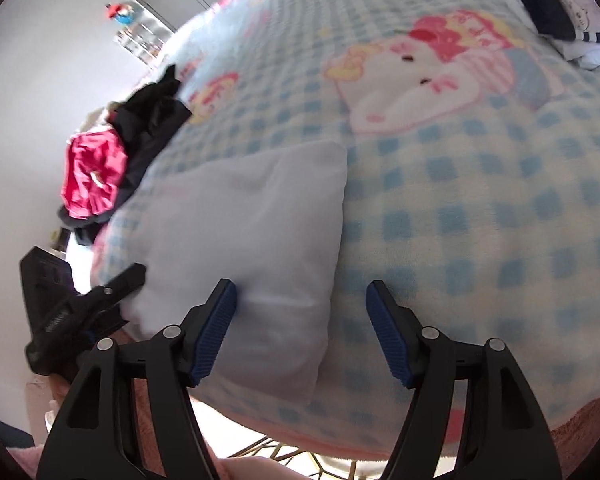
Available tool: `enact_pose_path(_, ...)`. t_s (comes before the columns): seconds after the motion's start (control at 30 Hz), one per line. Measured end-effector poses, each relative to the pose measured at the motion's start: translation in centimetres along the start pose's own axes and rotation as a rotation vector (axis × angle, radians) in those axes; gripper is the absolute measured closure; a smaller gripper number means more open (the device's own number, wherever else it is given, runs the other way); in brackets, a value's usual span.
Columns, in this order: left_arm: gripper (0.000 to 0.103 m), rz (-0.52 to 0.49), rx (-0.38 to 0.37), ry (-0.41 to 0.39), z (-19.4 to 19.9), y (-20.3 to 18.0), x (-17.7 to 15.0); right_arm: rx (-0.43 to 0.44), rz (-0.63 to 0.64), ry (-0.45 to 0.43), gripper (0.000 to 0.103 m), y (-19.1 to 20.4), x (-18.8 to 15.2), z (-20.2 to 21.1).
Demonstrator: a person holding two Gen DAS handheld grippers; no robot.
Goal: Fold clothes
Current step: 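Grasp the folded white shirt bundle with both grippers, then lift the folded shirt with both grippers and carry it to the clothes stack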
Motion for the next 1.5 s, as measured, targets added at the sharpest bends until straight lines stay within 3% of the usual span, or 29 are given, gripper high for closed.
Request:
enact_pose_path(0.1, 0.045, -0.074, 0.107, -0.052, 0.9, -0.7, 0.2, 0.026, -0.022, 0.013, 0.031, 0.0, -0.1, -0.9)
enact_pose_path(0.2, 0.045, -0.135, 0.151, -0.079, 1.4, -1.8, 0.4, 0.000, -0.007, -0.007, 0.031, -0.2, 0.0, -0.4)
enact_pose_path(0.27, 0.045, -0.130, 0.118, -0.099, 1.7, -2.1, 0.5, 0.008, -0.009, -0.015, 0.031, -0.3, 0.2, -0.1)
enact_pose_path(0.37, 0.046, -0.060, -0.085, -0.041, 0.4, -2.4, 0.7, 0.037, -0.002, -0.008, 0.031, -0.2, 0.4, -0.3)
enact_pose_path(0.4, 0.046, -0.038, -0.111, -0.026, 0.1, -2.3, 0.7, 0.050, -0.003, -0.002, 0.031, 0.0, 0.3, -0.6)
enact_pose_path(0.5, 0.044, -0.045, 0.018, -0.004, -0.8, -1.1, 0.8, 0.087, -0.019, 0.012, 0.031, 0.6, 0.2, -1.7)
enact_pose_path(0.63, 0.046, 0.002, 0.051, -0.107, 1.5, 0.2, 1.8, 0.047, -0.012, -0.007, 0.031, 0.8, 0.1, -1.6)
enact_pose_path(0.7, 0.050, 0.047, -0.008, -0.118, 2.1, 0.7, 2.0, 0.016, 0.000, -0.023, 0.031, 0.5, 0.2, -1.1)
enact_pose_path(0.77, 0.050, 0.110, -0.142, -0.087, 1.6, 0.8, 1.8, 0.018, 0.007, -0.023, 0.031, 0.3, 0.2, -1.0)
enact_pose_path(0.9, 0.046, 0.070, -0.205, 0.006, -0.4, -0.5, 0.9, 0.050, 0.008, -0.002, 0.029, 0.6, 0.2, -1.7)
enact_pose_path(0.97, 0.040, 0.016, -0.139, 0.054, -1.7, -1.1, 0.4, 0.062, 0.002, 0.009, 0.029, 0.7, 0.1, -2.2)
enact_pose_path(1.07, 0.043, -0.032, -0.057, 0.079, -2.8, -1.2, 0.1, 0.080, -0.007, 0.025, 0.027, 1.0, -0.1, -3.1)
enact_pose_path(1.13, 0.051, -0.007, -0.060, 0.079, -2.6, -1.3, 0.1, 0.086, -0.002, 0.016, 0.035, 1.2, -0.3, -3.1)
enact_pose_path(1.17, 0.055, 0.005, -0.054, 0.080, -2.5, -1.3, 0.1, 0.084, 0.012, 0.007, 0.048, 1.5, -0.3, -2.7)
enact_pose_path(1.2, 0.057, -0.007, -0.039, 0.074, -2.3, -1.8, -0.1, 0.076, 0.029, -0.002, 0.051, 1.9, -0.3, -2.2)
enact_pose_path(1.33, 0.067, -0.115, 0.022, 0.057, -1.4, -5.0, -0.6, 0.050, 0.056, -0.053, 0.060, 1.6, 0.6, 0.5)
enact_pose_path(1.5, 0.073, -0.163, -0.064, 0.064, -2.5, -9.4, -0.4, 0.024, 0.065, -0.126, 0.064, 0.3, 2.2, 4.6)
Point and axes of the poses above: each gripper's, at about its wrist camera, not at the fingertips, and z roughly against the way its jaws point, y to its left, x to its top, the point moved 4 cm from there along -z, roughly the way its jaws point, and after that the axes turned 12 degrees about -x, right-handed, at the moved point
